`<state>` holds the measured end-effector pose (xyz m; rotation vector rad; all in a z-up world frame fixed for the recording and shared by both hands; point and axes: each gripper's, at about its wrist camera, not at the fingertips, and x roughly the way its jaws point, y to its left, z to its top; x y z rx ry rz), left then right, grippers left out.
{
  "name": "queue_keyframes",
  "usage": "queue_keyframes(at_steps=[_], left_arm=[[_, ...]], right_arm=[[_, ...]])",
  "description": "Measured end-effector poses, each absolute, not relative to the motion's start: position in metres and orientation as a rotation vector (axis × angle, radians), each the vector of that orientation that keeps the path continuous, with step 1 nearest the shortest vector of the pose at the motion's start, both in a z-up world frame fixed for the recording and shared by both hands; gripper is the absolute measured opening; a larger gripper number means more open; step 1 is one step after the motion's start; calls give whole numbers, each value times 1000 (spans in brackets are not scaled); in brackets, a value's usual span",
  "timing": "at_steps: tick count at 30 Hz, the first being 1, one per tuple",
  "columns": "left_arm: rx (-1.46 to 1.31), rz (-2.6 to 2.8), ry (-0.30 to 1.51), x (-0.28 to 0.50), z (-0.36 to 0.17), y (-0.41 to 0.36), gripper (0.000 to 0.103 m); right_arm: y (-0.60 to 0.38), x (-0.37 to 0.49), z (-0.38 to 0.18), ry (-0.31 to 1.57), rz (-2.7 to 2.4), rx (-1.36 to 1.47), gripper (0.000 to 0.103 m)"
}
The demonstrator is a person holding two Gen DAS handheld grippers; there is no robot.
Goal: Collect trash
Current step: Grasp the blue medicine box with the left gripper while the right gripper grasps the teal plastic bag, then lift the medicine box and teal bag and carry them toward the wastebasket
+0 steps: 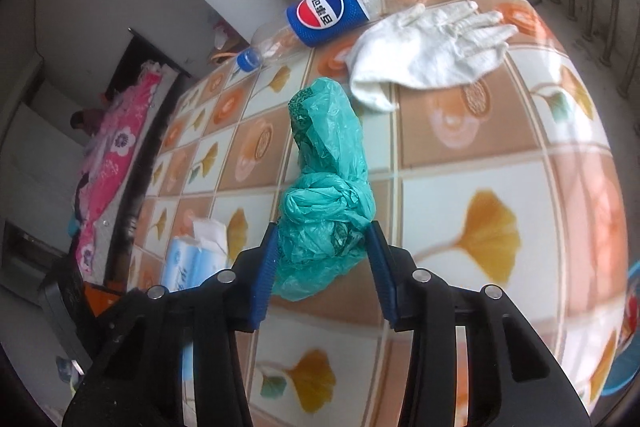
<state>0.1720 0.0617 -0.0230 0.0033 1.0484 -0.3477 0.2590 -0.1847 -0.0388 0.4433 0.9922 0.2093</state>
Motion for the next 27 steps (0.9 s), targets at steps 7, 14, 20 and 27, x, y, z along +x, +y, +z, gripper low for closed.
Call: queue_keyframes(at_steps=[7,14,20,27], left_arm=[[-19,-356,1051,163,-13,71,87],[22,-315,1073,161,-23,70,88],[54,-304,1066,159,-28,66,88],[70,-283,1043,161,-29,62,86]], right_arm=[[-185,203,-33,1024,170,378,41],[-183,173,-34,1017,155,399,50],[-182,173,-32,988,136,424,59],[-176,178,-33,969,102,430,67]])
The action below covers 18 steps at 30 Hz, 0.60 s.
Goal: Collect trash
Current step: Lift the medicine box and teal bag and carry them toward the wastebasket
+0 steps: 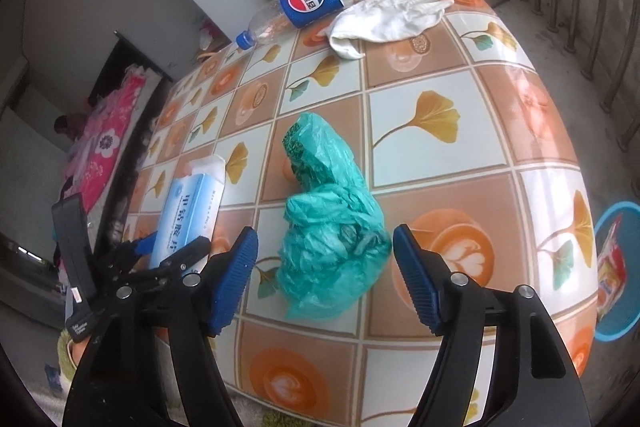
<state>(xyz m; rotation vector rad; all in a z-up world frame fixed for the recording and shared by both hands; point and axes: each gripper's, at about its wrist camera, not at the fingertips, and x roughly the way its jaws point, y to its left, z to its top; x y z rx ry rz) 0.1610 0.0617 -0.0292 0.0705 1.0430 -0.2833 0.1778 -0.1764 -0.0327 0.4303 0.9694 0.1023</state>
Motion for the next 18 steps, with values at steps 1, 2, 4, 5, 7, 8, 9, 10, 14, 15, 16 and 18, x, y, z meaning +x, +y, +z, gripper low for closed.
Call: queue_keyframes(at_steps=[1,2,4,5,7,8,9,10,14,15,16,18], left_arm=[[76,-280,1039,161,-29,61,86],[78,-279,1037,161,-29,61,85],[83,-276,1030,161,-29,60,82],[86,-274,1028,161,-29,59,80],[88,-270,1024,161,-29,59,77],[88,-266,1022,161,-29,59,76],[88,-266,1022,161,-29,58,76],[88,-265,1021,161,-28,58,76],[89,-267,1020,162,-28,59,75],[90,-267,1021,161,-29,59,75],[94,-266,1018,162,-28,59,75],[101,-264,1013,161,-27,58,75]], right_arm=[[-175,179,-33,969,94,425,67],[-175,180,-34,970,89,422,67],[-173,181,-36,972,75,412,67],[-171,182,-38,973,69,403,67],[-170,183,-40,976,65,395,67],[-169,183,-41,979,63,393,67],[-168,184,-42,983,63,390,67],[-167,184,-43,986,62,389,67],[-166,186,-46,989,67,390,65],[-166,186,-46,991,65,389,63],[-166,187,-47,993,64,392,61],[-166,187,-48,997,65,400,58]])
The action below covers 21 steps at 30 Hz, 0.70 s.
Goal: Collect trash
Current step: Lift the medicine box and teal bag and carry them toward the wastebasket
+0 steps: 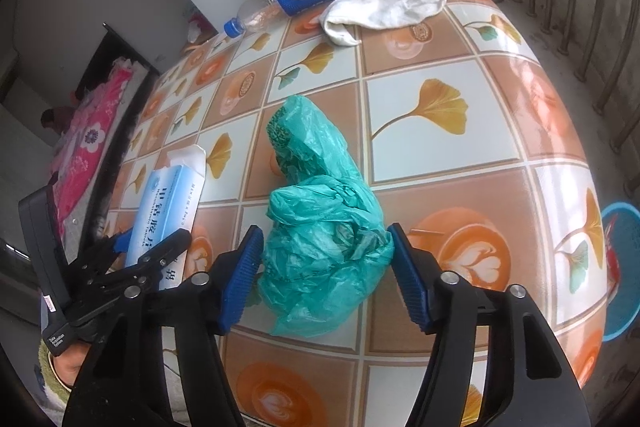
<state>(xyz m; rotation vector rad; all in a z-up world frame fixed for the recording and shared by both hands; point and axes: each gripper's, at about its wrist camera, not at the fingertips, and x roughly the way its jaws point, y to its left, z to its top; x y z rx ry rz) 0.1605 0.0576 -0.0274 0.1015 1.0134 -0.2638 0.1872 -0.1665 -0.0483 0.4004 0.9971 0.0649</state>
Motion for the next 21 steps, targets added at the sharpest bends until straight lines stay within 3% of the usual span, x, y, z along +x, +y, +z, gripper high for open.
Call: queue_keyframes(at_steps=[21], left_arm=[[144,-264,958,152,-15,48,74]], right_arm=[[-174,177,-42,972,73,447,49]])
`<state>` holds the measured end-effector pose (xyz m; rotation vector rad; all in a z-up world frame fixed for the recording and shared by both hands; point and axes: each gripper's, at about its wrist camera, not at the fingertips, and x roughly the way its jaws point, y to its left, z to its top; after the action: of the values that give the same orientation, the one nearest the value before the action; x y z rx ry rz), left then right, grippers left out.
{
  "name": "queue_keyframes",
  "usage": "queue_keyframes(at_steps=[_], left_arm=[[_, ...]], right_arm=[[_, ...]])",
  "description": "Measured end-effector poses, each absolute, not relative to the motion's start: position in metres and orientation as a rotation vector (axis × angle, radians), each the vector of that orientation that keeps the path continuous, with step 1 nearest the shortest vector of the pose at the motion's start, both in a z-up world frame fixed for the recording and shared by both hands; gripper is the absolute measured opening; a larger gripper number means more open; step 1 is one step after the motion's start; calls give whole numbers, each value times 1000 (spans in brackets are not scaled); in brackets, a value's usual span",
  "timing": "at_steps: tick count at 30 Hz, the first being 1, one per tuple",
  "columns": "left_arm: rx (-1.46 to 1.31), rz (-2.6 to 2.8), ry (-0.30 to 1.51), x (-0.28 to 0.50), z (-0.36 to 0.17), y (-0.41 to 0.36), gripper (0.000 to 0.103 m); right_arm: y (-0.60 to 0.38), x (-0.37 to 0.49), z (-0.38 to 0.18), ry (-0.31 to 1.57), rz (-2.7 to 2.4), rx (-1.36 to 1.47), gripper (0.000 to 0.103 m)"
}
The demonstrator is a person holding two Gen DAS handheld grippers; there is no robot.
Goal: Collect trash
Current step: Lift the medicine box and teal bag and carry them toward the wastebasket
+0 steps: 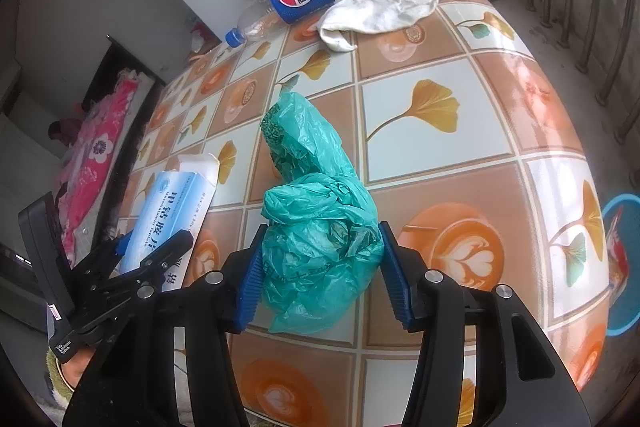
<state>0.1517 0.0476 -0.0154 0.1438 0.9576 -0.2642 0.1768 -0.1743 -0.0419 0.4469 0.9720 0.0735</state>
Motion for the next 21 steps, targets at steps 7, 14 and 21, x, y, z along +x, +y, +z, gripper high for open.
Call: queue_keyframes(at_steps=[7,14,21], left_arm=[[150,-271,941,149,-10,44,74],[152,-280,920,146,-3,42,74],[155,-289,903,143,3,39,74]], right_arm=[[-176,175,-40,963,75,453,49],[-177,173,-38,952,74,455,48],[-178,172,-37,945,74,457,48]])
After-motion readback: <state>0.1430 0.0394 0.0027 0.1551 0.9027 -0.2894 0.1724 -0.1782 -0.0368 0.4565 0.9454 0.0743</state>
